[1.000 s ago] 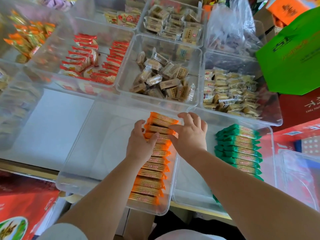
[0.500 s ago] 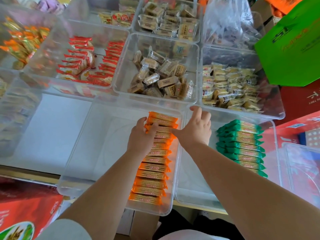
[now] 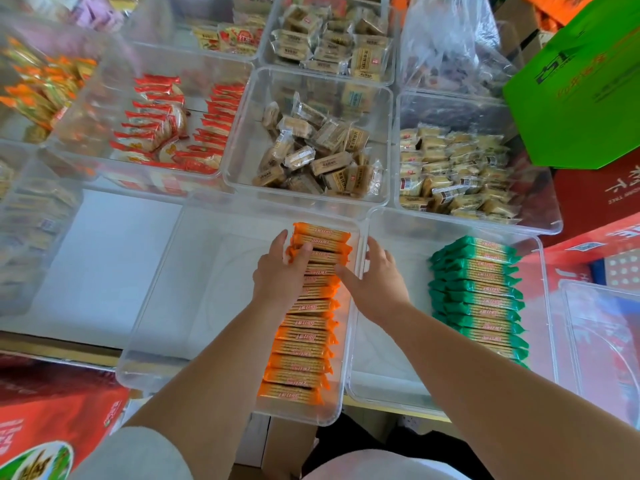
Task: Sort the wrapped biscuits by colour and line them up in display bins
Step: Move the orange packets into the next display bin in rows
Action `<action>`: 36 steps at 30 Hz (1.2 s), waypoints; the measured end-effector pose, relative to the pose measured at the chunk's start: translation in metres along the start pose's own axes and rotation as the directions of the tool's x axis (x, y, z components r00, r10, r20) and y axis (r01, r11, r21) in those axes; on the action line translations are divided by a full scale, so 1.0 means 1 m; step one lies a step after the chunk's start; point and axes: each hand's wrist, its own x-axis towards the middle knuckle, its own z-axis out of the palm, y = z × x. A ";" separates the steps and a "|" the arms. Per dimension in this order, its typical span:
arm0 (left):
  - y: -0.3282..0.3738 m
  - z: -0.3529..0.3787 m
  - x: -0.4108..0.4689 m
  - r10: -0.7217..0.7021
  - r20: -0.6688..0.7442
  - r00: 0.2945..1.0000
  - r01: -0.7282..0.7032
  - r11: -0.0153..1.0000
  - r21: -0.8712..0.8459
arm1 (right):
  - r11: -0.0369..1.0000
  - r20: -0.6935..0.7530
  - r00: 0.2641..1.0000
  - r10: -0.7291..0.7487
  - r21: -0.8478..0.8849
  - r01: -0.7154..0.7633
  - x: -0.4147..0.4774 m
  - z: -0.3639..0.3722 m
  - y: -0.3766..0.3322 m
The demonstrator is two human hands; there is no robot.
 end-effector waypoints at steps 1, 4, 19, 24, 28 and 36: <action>-0.002 -0.005 -0.007 -0.014 0.005 1.000 0.014 1.000 -0.023 | 1.000 0.033 0.999 0.000 0.022 -0.001 -0.006 -0.001 0.004; -0.026 -0.014 -0.022 -0.119 0.110 0.987 0.130 0.987 -0.092 | 0.999 0.144 0.989 0.023 0.043 -0.029 -0.025 -0.005 0.015; -0.030 -0.036 -0.077 -0.262 0.406 0.875 0.366 0.908 -0.203 | 0.968 0.260 0.963 0.066 0.219 -0.125 -0.064 0.003 0.026; -0.061 -0.021 -0.068 -0.253 0.398 0.882 0.358 0.908 -0.217 | 0.973 0.300 0.953 0.049 0.200 -0.112 -0.067 0.003 0.028; -0.060 -0.008 -0.065 -0.207 0.337 0.919 0.249 0.965 -0.088 | 0.972 0.295 0.954 0.055 0.201 -0.118 -0.069 0.002 0.026; -0.057 -0.013 -0.075 -0.200 0.199 0.959 0.210 0.977 -0.028 | 0.986 0.264 0.964 0.044 0.145 -0.085 -0.077 -0.011 0.022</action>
